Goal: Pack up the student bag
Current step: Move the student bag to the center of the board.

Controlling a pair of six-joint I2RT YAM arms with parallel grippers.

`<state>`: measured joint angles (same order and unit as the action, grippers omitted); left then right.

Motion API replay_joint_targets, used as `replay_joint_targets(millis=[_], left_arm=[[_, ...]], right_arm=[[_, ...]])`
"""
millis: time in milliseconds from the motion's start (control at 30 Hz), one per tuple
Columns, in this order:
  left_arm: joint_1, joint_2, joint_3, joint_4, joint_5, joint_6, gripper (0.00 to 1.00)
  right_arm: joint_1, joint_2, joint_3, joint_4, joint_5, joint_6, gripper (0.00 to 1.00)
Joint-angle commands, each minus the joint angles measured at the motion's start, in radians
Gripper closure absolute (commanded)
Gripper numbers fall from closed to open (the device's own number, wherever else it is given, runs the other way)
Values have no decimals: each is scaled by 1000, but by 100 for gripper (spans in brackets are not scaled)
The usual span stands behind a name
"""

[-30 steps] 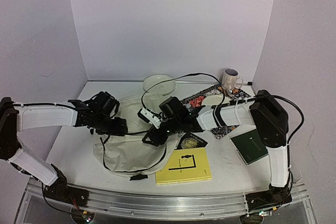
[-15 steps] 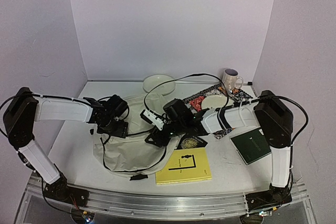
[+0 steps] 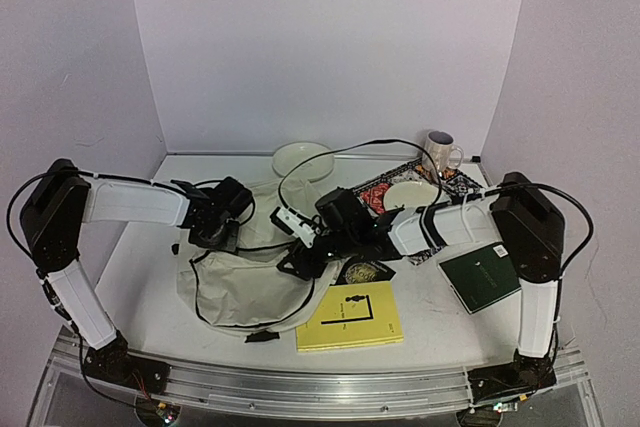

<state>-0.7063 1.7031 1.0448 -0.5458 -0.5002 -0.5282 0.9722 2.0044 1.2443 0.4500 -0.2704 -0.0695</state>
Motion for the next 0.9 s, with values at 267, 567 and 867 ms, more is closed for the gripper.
replay_joint_targets(millis=[267,567,867], left_arm=[[145,-161,42,165,169,-49,100],[251,-273,45,204,249,-93,100],[337,-301,-56,203,183,-102,100]], right_arm=[[5,-140,-70,24,104,52,40],[5,-211,-89,23,92,62,33],[12,-250,-153,-11,81,59,28]])
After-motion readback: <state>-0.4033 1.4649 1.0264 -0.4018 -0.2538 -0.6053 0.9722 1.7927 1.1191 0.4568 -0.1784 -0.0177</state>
